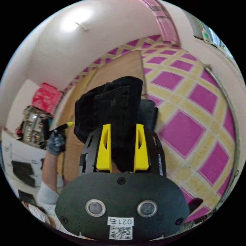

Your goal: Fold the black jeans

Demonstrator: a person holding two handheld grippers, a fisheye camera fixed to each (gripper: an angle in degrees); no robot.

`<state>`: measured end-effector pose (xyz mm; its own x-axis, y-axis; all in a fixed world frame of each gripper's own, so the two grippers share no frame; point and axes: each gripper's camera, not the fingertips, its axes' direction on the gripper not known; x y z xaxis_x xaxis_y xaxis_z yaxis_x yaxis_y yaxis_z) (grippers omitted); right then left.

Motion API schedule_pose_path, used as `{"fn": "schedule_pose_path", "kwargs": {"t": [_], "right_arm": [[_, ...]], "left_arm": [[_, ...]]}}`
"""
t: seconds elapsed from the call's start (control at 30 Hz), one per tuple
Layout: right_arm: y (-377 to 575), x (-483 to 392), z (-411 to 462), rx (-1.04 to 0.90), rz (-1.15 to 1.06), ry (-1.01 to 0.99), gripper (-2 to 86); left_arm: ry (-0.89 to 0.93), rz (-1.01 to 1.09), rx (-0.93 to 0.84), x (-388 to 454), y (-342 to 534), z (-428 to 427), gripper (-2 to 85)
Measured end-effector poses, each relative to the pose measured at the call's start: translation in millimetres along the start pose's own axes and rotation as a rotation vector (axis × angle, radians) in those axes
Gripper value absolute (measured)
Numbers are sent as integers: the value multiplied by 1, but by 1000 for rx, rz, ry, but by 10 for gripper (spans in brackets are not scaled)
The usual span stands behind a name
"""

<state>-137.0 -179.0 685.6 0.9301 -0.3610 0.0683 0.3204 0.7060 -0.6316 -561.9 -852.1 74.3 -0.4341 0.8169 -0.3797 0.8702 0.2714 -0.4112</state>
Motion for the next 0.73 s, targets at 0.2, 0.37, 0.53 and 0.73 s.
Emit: {"fn": "schedule_pose_path", "kwargs": {"t": [0.2,0.37,0.53,0.73], "right_arm": [[52,-66,27,117,-196,192,128],[122,-204,71,93,-567,31,120],[195,-366,148,-1,-934,-153,118],[261,-548,256,35,-1235,-200,124]], "left_arm": [[-135,125,154,-12,107,-40,20],[-182,261,166,-2,241,-99,42],[-329,175,175,-15,355,-149,7],[-529,32,254,-21,464,-203,-9]]}}
